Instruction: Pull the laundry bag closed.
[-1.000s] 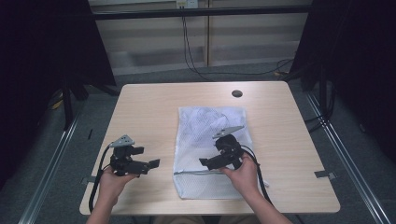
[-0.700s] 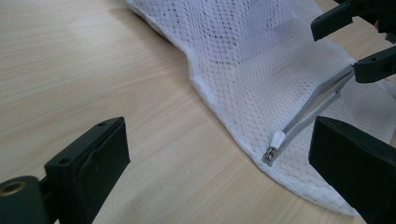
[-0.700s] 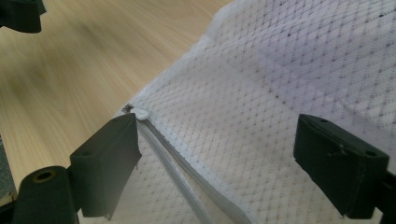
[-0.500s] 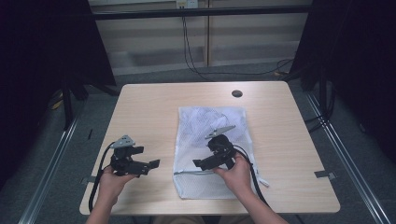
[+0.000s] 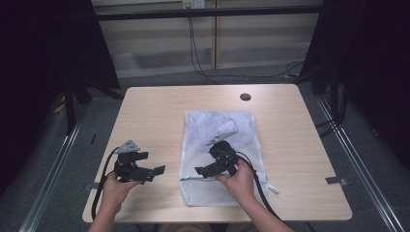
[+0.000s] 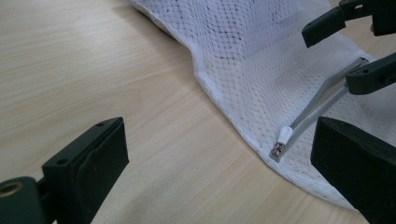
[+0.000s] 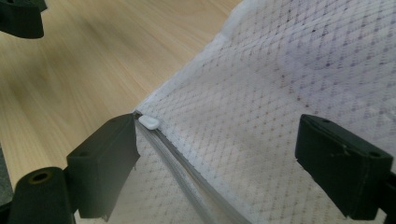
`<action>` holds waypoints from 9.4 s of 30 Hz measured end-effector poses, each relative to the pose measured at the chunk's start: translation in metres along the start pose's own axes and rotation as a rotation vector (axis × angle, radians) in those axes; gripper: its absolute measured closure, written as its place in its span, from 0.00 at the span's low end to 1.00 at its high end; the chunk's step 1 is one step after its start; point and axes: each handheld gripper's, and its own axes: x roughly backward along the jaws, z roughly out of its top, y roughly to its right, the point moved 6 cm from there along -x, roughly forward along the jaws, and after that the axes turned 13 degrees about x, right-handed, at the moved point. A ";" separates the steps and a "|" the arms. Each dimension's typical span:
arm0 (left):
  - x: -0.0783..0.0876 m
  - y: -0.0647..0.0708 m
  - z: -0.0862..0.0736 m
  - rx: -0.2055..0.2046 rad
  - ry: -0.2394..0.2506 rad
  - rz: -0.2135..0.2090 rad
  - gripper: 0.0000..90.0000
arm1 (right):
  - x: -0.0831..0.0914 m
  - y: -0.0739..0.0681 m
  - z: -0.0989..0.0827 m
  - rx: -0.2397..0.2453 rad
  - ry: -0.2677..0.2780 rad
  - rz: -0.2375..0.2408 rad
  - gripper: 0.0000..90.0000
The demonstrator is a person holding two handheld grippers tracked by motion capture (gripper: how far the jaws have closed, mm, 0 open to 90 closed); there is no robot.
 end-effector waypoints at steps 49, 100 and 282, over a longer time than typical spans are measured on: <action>0.000 -0.001 0.000 0.007 -0.004 0.016 0.07 | -0.033 -0.025 0.004 -0.153 -0.030 0.216 0.61; -0.002 -0.001 0.000 0.008 -0.007 0.017 0.07 | -0.051 -0.038 0.007 -0.218 -0.060 0.291 0.82; -0.068 0.072 -0.010 0.205 -0.278 -0.243 0.98 | 0.006 -0.009 0.011 -0.228 0.080 0.256 0.97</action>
